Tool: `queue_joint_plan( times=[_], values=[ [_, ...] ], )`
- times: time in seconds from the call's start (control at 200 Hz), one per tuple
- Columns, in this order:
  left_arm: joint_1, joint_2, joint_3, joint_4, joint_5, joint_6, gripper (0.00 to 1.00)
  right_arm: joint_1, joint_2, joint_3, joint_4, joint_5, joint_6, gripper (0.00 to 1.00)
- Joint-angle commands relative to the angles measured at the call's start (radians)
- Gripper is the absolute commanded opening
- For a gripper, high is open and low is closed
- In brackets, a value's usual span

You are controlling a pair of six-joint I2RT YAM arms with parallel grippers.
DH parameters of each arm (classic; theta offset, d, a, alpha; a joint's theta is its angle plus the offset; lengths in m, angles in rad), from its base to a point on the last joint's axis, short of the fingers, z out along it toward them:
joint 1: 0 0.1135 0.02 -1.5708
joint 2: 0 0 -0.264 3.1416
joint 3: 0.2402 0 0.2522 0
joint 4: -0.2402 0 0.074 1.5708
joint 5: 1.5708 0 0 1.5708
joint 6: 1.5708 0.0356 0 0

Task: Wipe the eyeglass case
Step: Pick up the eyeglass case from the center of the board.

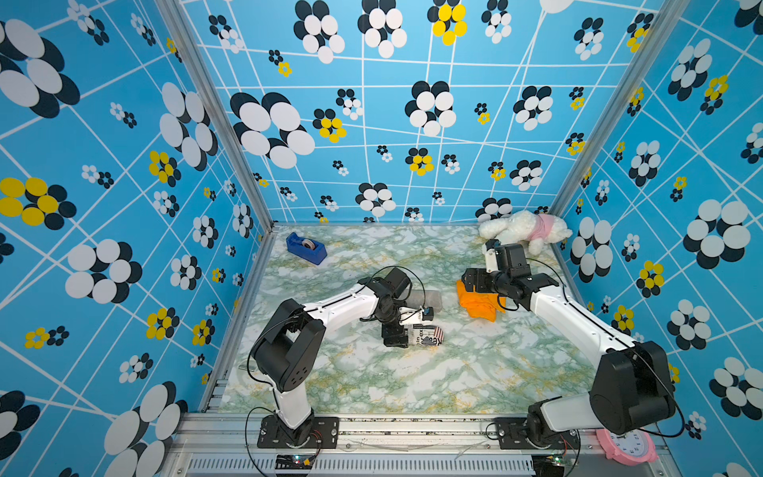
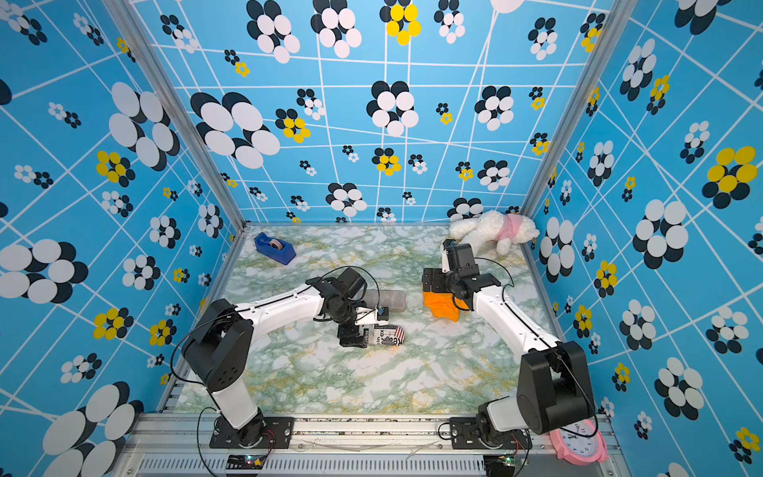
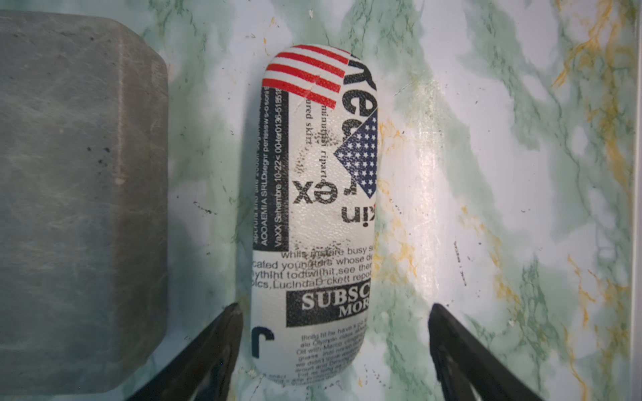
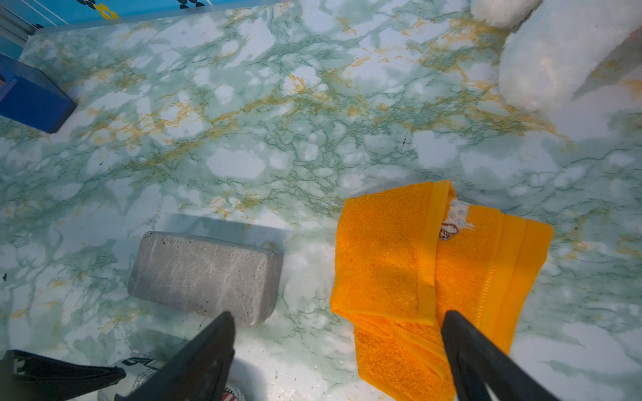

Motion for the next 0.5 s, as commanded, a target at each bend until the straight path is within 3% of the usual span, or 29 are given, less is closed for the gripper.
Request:
queue_joint_plan(
  times=[0.0,0.495],
  values=[
    [0.011,0.027,-0.014,0.039,0.023,0.018,0.85,0.002,0.025,-0.009,0.024,-0.036,0.007,0.95],
    [0.008,0.024,-0.099,0.128,-0.064,0.025,0.87,0.004,0.057,-0.033,0.061,-0.085,0.022,0.95]
  ],
)
